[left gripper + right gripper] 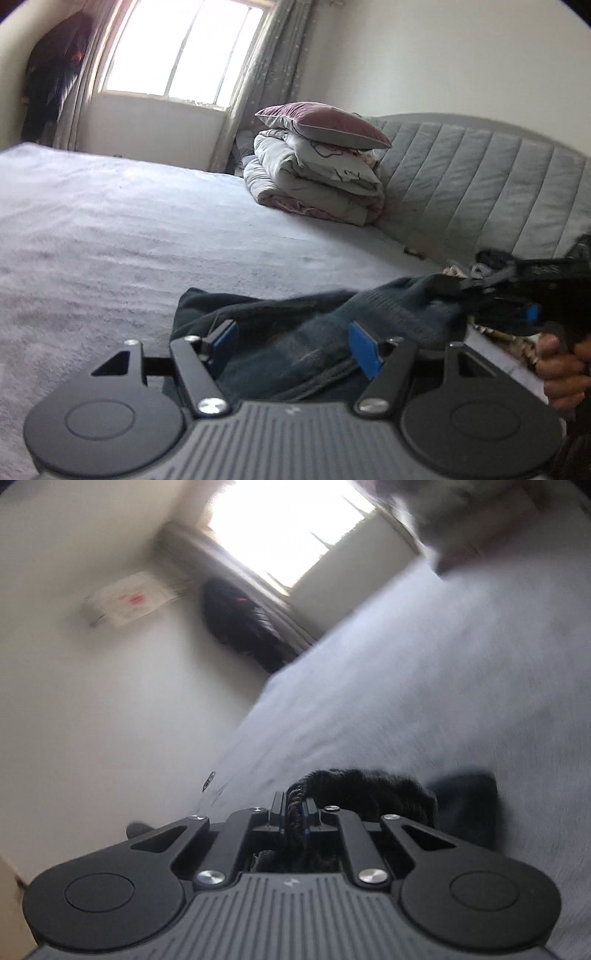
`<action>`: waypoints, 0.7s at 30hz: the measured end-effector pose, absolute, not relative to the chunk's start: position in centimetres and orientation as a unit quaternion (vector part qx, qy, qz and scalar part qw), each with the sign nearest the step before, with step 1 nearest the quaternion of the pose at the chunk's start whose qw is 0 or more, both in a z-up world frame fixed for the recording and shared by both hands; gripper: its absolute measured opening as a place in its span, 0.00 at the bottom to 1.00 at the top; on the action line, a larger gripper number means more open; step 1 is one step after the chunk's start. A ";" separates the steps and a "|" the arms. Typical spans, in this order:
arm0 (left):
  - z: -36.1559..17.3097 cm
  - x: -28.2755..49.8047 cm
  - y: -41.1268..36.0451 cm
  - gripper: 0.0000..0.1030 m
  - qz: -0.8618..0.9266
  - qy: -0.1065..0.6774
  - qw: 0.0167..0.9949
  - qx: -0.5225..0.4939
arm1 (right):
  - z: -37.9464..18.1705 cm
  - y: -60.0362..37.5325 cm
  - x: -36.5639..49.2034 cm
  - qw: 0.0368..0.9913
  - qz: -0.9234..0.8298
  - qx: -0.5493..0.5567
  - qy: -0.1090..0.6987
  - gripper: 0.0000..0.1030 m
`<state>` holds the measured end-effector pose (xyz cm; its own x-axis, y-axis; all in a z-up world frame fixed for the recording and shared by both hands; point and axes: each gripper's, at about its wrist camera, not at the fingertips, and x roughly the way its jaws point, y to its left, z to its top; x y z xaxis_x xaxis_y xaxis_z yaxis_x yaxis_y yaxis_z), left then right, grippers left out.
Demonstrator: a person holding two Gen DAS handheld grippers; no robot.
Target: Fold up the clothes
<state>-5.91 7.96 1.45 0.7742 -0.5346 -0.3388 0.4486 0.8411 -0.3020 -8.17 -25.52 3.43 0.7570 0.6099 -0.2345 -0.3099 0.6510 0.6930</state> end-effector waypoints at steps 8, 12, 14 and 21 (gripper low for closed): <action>-0.1 -3.5 6.4 0.66 -0.303 0.235 0.916 -0.119 | -1.4 -27.6 -7.8 0.863 0.224 0.295 0.343 0.09; -0.5 -3.0 5.3 0.66 -0.351 0.237 0.897 -0.125 | -2.2 -27.2 -9.0 0.872 0.226 0.272 0.338 0.08; -1.0 -3.2 4.6 0.66 -0.381 0.234 0.885 -0.128 | -1.6 -27.1 -9.3 0.875 0.233 0.266 0.332 0.10; -3.2 -4.5 2.0 0.67 -0.434 0.228 0.865 -0.102 | 1.8 -28.9 -8.8 0.896 0.212 0.277 0.276 0.38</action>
